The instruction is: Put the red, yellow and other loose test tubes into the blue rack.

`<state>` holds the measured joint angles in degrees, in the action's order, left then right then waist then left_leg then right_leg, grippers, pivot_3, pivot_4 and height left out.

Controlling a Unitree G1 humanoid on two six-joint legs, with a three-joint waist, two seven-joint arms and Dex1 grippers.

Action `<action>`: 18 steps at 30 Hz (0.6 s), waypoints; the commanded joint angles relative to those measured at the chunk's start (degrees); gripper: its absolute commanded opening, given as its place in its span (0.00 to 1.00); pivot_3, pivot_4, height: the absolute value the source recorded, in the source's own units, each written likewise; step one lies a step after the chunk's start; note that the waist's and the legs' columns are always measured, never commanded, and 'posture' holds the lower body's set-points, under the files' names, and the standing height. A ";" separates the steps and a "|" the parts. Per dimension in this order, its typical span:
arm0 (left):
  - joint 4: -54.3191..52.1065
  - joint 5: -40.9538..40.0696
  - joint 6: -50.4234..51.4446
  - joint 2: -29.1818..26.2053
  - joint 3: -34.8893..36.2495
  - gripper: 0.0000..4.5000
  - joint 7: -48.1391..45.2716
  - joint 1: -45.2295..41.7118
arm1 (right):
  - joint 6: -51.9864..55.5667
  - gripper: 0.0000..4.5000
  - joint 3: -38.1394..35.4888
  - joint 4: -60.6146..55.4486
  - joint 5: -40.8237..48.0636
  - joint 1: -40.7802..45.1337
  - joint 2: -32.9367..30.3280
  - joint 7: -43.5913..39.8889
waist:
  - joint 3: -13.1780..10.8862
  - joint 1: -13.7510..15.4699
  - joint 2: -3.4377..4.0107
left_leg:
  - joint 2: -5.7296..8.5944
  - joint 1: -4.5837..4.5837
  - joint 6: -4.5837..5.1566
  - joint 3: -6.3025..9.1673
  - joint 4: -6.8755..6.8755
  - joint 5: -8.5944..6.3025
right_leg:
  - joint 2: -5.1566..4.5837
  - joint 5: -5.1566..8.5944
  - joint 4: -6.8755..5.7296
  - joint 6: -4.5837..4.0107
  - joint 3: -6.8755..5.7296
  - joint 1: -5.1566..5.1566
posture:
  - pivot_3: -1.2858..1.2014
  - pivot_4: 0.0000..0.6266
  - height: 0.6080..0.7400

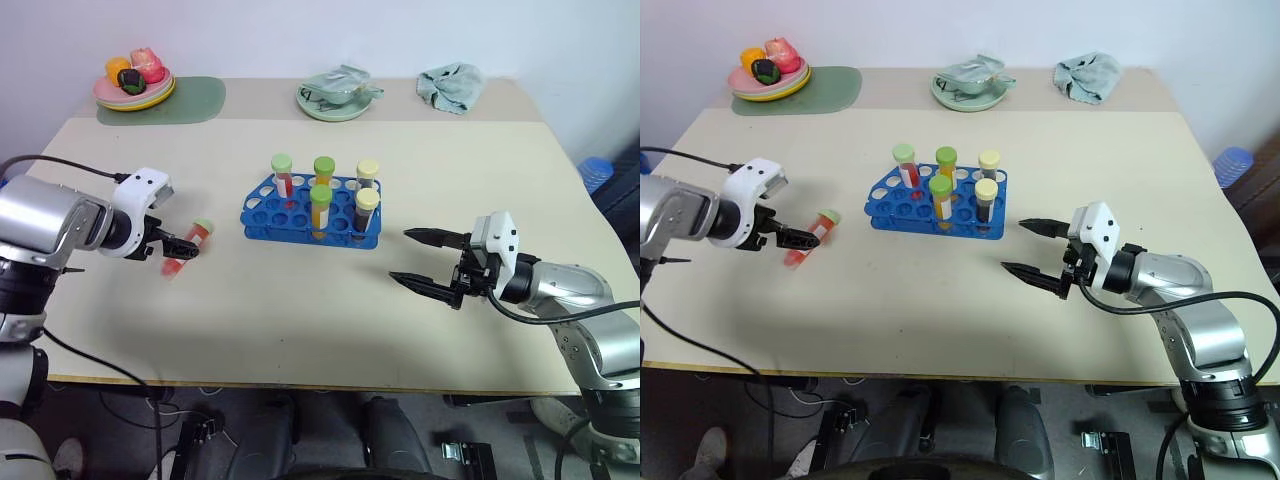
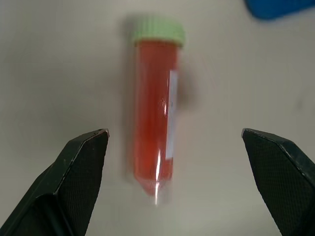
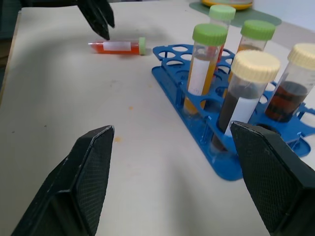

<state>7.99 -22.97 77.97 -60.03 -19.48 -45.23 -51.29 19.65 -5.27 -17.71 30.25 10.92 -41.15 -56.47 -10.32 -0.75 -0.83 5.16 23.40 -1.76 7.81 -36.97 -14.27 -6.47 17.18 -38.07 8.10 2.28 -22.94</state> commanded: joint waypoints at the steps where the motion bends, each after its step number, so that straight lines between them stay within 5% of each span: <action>1: 6.96 6.04 -6.52 -0.62 -5.66 0.99 -4.62 -4.07 | -0.59 0.86 -0.79 -1.97 0.31 -0.13 0.54 0.81 | 0.00 -0.03 0.00 | 0.00 0.00 0.00 -0.02 0.00 0.00 | 0.00 0.00 0.00 0.00 0.01 0.00 | 0.52 0.24 1.00; 7: 23.96 15.83 -17.03 6.45 -13.80 0.99 -11.71 -12.10 | -0.21 0.86 -1.56 -4.41 0.76 -2.58 0.85 2.71 | -0.01 -0.03 -0.03 | 0.06 0.06 0.01 -0.03 -0.04 0.00 | 0.00 0.00 0.00 0.01 0.00 -0.03 | 0.52 0.24 1.00; 15: 35.72 23.54 -23.65 15.11 -15.50 0.99 -16.73 -16.23 | 1.30 0.86 -2.96 -7.63 1.48 -4.66 0.20 4.90 | -0.09 -0.35 -0.16 | 0.07 0.08 0.02 -0.03 -0.04 -0.01 | 0.01 0.00 -0.05 0.01 0.00 -0.10 | 0.52 0.24 1.00; 18: 36.62 25.24 -24.34 16.16 -14.94 0.82 -17.79 -16.07 | 1.86 0.86 -3.62 -8.67 1.77 -5.46 -0.10 5.37 | -0.10 -0.41 -0.17 | 0.05 0.09 0.02 -0.03 -0.04 -0.01 | 0.01 0.00 -0.08 0.01 0.00 -0.14 | 0.52 0.24 1.00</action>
<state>44.10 0.30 54.11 -43.33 -35.07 -62.38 -66.00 21.35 -7.07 -23.73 30.75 5.51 -40.63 -51.52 -10.42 -1.16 -1.00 5.22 23.49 -1.74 7.77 -37.01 -14.28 -6.46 17.18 -38.15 8.12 2.28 -23.08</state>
